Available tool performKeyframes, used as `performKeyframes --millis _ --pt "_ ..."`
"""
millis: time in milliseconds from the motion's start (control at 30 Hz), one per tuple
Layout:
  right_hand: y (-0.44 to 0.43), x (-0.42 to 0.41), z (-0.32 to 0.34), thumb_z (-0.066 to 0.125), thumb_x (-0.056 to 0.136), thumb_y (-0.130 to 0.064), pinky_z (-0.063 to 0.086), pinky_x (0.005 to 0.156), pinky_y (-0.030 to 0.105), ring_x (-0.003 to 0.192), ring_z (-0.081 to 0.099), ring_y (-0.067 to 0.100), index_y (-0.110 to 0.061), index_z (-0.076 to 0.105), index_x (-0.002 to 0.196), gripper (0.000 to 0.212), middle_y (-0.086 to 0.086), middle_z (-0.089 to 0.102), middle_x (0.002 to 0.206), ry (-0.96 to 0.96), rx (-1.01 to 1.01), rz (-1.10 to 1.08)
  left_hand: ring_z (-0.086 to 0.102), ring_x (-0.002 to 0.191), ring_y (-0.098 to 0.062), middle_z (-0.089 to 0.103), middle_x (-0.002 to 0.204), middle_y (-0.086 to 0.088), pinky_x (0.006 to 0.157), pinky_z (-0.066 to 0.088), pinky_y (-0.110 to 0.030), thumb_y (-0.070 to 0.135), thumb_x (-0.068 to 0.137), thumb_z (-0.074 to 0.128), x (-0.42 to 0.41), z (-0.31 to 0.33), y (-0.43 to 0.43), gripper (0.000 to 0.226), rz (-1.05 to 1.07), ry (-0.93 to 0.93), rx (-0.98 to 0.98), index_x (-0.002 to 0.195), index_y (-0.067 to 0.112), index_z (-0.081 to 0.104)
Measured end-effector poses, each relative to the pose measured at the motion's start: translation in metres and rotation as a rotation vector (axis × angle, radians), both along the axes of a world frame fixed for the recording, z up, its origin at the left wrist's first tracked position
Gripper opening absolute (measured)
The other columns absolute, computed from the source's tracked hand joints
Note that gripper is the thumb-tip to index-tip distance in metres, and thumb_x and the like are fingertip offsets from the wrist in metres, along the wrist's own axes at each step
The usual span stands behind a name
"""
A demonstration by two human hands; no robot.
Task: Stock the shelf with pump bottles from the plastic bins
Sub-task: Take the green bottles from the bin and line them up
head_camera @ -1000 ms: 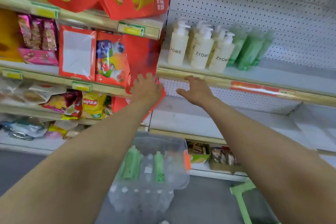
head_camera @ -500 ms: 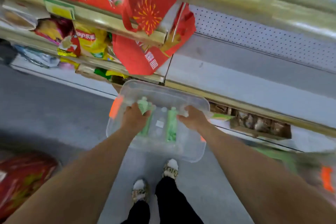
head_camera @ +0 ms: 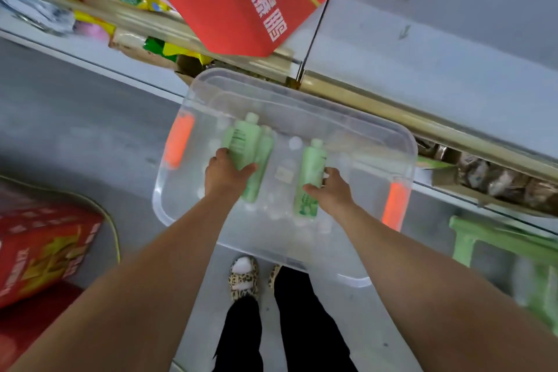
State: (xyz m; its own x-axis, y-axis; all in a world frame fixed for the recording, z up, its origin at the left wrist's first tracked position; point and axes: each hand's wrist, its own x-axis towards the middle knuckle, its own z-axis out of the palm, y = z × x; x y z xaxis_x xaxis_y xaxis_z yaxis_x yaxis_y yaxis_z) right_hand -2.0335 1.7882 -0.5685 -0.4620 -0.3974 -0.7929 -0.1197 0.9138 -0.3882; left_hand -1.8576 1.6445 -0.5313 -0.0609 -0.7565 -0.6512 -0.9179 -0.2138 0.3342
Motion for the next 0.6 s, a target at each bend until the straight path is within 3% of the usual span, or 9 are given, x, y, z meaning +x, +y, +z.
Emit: performKeyframes --millis 200,300,400,500,600 --pt "-0.005 0.01 -0.021 0.087 0.071 -0.031 0.053 0.084 0.037 0.101 0.062 0.026 -0.014 0.048 0.13 0.072 0.004 0.06 0.113 -0.096 -0.015 -0.238 0.052 0.119 -0.035 0.053 0.128 -0.016 0.098 0.042 -0.038 0.042 0.08 0.075 -0.001 -0.012 -0.004 0.069 -0.048 -0.052 0.039 0.135 0.011 0.047" --pt "-0.005 0.014 -0.016 0.087 0.069 -0.024 0.055 0.068 0.03 0.085 0.069 0.021 -0.008 0.061 0.107 0.048 0.005 0.069 0.1 -0.222 -0.02 -0.312 0.059 0.109 -0.031 0.06 0.124 -0.012 0.09 0.05 -0.036 0.04 0.081 0.074 0.002 -0.008 -0.004 0.062 0.005 0.001 0.136 0.132 0.011 0.052" --pt "0.001 0.018 0.01 0.086 0.071 -0.02 0.052 0.052 0.021 0.073 0.072 0.015 -0.008 0.068 0.102 0.038 0.006 0.074 0.091 -0.373 -0.078 -0.362 0.065 0.102 -0.032 0.067 0.116 -0.013 0.087 0.055 -0.04 0.032 0.083 0.076 0.009 0.01 0.004 0.049 0.145 0.135 0.215 0.122 0.006 0.062" --pt "0.01 0.023 0.049 0.084 0.073 -0.022 0.052 0.058 0.025 0.081 0.072 0.018 -0.01 0.067 0.106 0.038 0.008 0.074 0.096 -0.376 -0.181 -0.332 0.067 0.102 -0.034 0.069 0.113 -0.016 0.092 0.056 -0.046 0.024 0.085 0.076 0.014 0.046 0.014 0.041 0.239 0.26 0.307 0.118 0.003 0.064" --pt "0.019 0.027 0.096 0.084 0.074 -0.023 0.052 0.06 0.028 0.079 0.072 0.017 -0.016 0.067 0.104 0.035 0.004 0.074 0.093 -0.346 -0.281 -0.324 0.067 0.103 -0.032 0.068 0.118 -0.015 0.088 0.056 -0.042 0.019 0.088 0.073 0.017 0.096 0.026 0.04 0.279 0.396 0.364 0.124 0.005 0.06"
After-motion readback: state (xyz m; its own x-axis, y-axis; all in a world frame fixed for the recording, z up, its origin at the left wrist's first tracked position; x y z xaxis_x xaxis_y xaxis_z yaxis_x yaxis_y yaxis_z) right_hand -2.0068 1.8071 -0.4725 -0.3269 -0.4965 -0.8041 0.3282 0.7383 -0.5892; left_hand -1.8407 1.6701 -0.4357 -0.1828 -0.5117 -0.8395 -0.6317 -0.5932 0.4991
